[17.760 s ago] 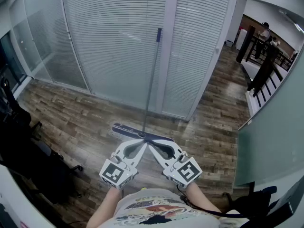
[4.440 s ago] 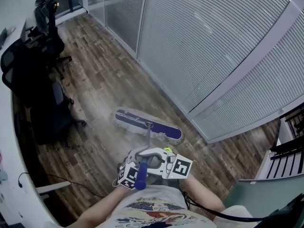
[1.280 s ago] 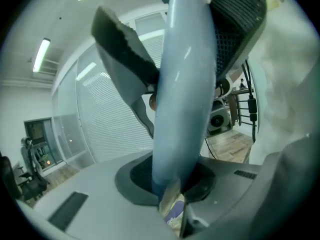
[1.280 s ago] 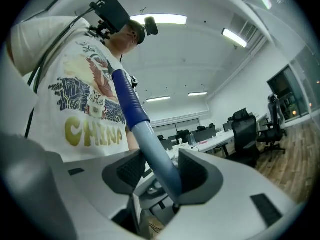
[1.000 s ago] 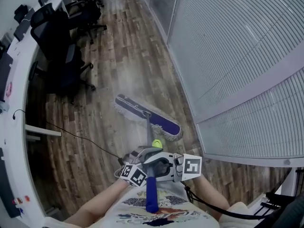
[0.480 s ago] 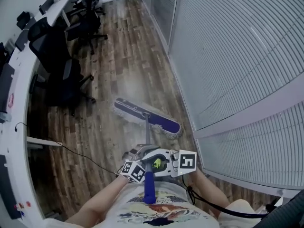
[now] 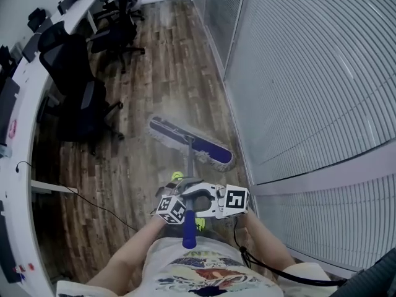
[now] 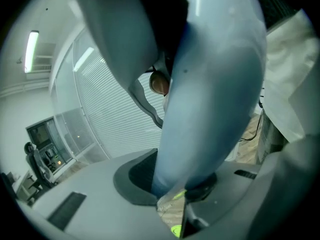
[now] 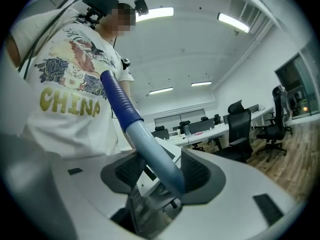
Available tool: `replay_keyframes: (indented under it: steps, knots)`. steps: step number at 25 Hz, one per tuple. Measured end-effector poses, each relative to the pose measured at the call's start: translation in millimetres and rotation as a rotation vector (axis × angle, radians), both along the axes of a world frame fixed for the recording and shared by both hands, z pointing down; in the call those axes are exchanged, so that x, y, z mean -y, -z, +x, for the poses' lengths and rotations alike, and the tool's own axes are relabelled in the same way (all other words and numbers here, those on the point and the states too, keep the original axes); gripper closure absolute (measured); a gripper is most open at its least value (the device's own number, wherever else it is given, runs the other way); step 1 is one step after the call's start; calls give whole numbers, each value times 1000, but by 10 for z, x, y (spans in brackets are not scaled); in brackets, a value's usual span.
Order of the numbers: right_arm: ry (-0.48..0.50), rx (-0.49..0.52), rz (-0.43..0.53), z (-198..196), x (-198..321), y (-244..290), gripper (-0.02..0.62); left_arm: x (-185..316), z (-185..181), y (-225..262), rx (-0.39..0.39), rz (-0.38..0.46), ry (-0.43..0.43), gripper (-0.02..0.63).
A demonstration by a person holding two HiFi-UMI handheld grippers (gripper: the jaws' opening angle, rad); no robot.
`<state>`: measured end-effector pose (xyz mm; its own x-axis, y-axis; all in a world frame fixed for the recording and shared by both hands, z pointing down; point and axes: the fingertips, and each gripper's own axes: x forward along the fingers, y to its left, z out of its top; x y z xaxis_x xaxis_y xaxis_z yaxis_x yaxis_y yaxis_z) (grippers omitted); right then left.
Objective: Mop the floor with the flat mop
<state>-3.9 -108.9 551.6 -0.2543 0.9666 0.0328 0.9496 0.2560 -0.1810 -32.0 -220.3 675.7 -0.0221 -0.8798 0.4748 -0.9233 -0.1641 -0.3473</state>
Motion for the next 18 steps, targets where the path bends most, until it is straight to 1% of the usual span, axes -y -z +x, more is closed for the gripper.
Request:
replay_keyframes:
  steps: [3, 6, 9, 14, 18]
  knots:
    - [-44, 15, -27, -525, 188, -4, 376, 189, -535, 4, -24, 21, 30, 555]
    - [-101, 31, -67, -1087, 507, 50, 375, 492, -1074, 62, -51, 52, 33, 555]
    - [-159, 8, -102, -1679, 877, 180, 376, 854, -1599, 196, -75, 65, -4, 554]
    - [-258, 5, -140, -2721, 1406, 359, 376, 1350, -2571, 340, -93, 50, -50, 554]
    - [-327, 11, -174, -3321, 1702, 480, 376, 1624, -3117, 446, -103, 37, -84, 554]
